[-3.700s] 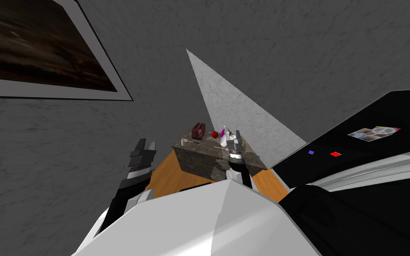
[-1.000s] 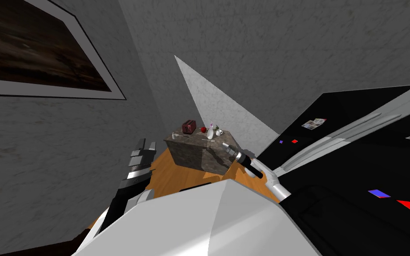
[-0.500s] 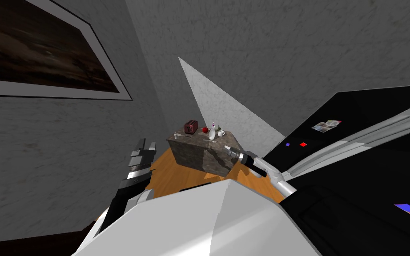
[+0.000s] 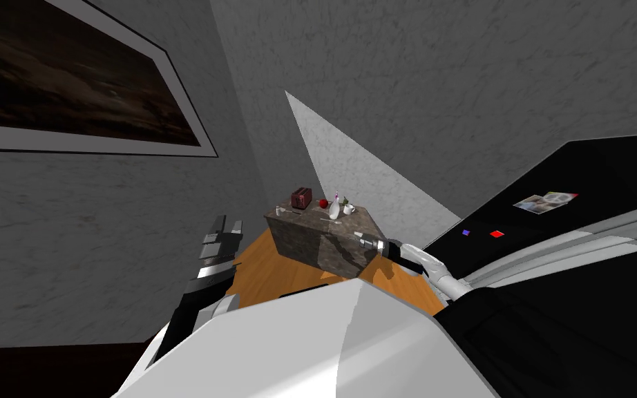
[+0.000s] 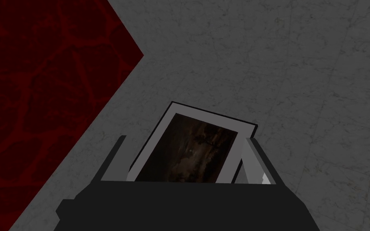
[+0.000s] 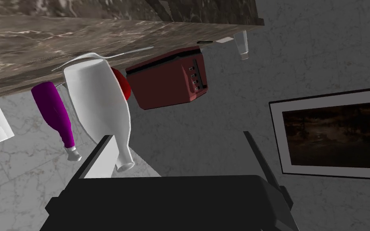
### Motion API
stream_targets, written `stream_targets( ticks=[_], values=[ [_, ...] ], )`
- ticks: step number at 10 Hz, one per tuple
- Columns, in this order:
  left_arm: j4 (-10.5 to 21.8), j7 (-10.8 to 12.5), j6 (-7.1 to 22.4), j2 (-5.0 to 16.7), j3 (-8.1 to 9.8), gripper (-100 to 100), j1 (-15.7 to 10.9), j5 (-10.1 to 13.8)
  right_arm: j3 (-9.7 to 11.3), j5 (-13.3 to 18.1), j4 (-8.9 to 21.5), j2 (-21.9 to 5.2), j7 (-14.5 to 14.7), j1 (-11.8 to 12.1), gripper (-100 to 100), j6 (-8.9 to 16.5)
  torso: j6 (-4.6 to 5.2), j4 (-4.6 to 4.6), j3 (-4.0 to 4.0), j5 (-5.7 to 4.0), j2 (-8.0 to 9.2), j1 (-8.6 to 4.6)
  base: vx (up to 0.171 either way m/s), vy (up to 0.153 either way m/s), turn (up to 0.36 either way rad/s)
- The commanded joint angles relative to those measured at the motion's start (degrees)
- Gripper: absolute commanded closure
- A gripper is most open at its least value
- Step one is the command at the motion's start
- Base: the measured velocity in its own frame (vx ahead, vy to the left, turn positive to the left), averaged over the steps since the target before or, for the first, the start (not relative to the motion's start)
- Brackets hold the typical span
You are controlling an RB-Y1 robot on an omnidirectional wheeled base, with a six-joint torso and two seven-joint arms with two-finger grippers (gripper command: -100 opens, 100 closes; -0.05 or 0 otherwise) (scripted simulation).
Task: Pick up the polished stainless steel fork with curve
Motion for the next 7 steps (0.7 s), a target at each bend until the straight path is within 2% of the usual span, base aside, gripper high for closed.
stream_targets(
  ticks=[1, 2, 3, 4, 5, 6, 7],
  values=[
    [0.00, 0.00, 0.00, 0.00, 0.00, 0, 0.00, 0.00, 0.91, 0.86, -0.06, -2.09, 0.20, 0.24, -100, 0.79, 0.00, 0.00, 0.00, 0.00, 0.00, 0.00, 0.040, 0.017, 0.077],
    [0.00, 0.00, 0.00, 0.00, 0.00, 0, 0.00, 0.00, 2.24, 1.94, 2.78, -4.20, 1.21, 0.27, -100, 0.09, 0.02, 0.01, 0.01, 0.01, 0.03, 0.03, 0.051, 0.037, 0.165],
    [0.00, 0.00, 0.00, 0.00, 0.00, 0, 0.00, 0.00, 2.24, 1.94, 2.78, -5.13, 1.21, 0.27, -100, 0.09, -0.01, 0.00, -0.01, 0.02, -0.02, 0.08, 0.049, 0.027, 0.104],
    [0.00, 0.00, 0.00, 0.00, 0.00, 0, 0.00, 0.00, 3.70, 2.93, 5.58, -7.23, 2.28, 0.35, -100, -0.57, 0.02, 0.00, 0.00, 0.02, 0.00, 0.07, 0.063, 0.019, 0.192],
    [0.00, 0.00, 0.00, 0.00, 0.00, 0, 0.00, 0.00, 3.70, 2.93, 5.58, -8.10, 2.28, 0.35, -100, -0.57, -0.01, -0.01, -0.03, 0.01, -0.05, 0.04, 0.054, 0.015, 0.082],
    [0.00, 0.00, 0.00, 0.00, 0.00, 0, 0.01, 0.00, 5.25, 3.83, 8.10, -10.16, 3.40, 0.49, -100, -1.20, 0.03, 0.00, -0.01, 0.02, -0.02, 0.04, 0.064, 0.040, 0.179],
    [0.00, 0.00, 0.00, 0.00, 0.00, 0, 0.00, 0.00, 5.25, 3.83, 8.34, -11.00, 3.40, 0.49, -100, -1.20, -0.01, -0.01, -0.03, 0.02, -0.06, 0.11, 0.069, 0.026, 0.081]
  ],
)
